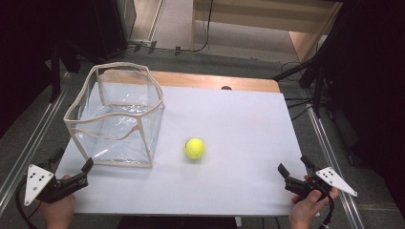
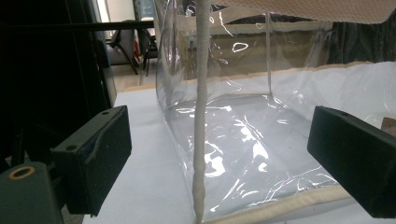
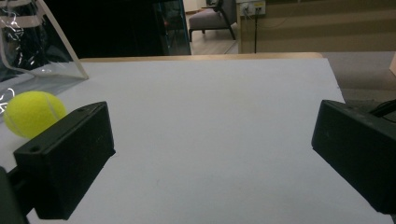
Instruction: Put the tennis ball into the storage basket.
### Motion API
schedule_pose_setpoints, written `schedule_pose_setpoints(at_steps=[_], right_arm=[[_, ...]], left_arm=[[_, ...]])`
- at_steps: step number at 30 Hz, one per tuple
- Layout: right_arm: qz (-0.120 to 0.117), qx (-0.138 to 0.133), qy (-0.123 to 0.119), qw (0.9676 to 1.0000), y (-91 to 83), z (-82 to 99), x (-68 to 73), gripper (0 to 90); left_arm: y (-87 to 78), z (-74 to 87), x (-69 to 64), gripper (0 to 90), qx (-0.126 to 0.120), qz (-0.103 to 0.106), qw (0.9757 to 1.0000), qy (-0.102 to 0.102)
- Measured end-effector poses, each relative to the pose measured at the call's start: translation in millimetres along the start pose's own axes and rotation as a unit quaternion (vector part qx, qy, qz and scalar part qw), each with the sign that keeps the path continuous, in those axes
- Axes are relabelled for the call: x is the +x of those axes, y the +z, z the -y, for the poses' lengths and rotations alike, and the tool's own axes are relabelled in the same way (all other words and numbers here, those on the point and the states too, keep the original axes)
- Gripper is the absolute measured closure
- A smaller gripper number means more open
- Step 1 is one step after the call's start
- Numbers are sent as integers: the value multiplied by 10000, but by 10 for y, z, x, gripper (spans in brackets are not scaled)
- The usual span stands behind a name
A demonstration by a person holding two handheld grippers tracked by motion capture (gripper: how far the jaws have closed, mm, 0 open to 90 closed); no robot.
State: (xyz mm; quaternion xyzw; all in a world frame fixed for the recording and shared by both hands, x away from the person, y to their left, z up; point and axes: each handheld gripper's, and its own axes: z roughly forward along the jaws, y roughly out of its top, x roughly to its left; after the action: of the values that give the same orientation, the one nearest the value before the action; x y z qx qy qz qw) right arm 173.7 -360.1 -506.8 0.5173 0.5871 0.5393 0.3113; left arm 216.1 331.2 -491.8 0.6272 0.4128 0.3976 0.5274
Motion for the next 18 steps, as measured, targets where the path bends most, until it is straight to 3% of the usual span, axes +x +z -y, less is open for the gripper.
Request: schedule_pose_setpoints(at_steps=[8, 12, 13, 18], right_arm=[[130, 88, -97, 9998, 32, -88, 37, 0], [199, 163, -249, 9994, 68, -143, 100, 0], [207, 324, -372, 9986, 97, -192, 160, 0], [-36, 443, -497, 9978, 155, -264, 245, 0]], left_arm=[[-4, 3, -2, 68, -20, 14, 10000, 5], [0, 2, -4, 68, -8, 14, 10000, 48], [6, 0, -7, 68, -3, -2, 10000, 53], [5, 2, -10, 68, -5, -9, 10000, 65]])
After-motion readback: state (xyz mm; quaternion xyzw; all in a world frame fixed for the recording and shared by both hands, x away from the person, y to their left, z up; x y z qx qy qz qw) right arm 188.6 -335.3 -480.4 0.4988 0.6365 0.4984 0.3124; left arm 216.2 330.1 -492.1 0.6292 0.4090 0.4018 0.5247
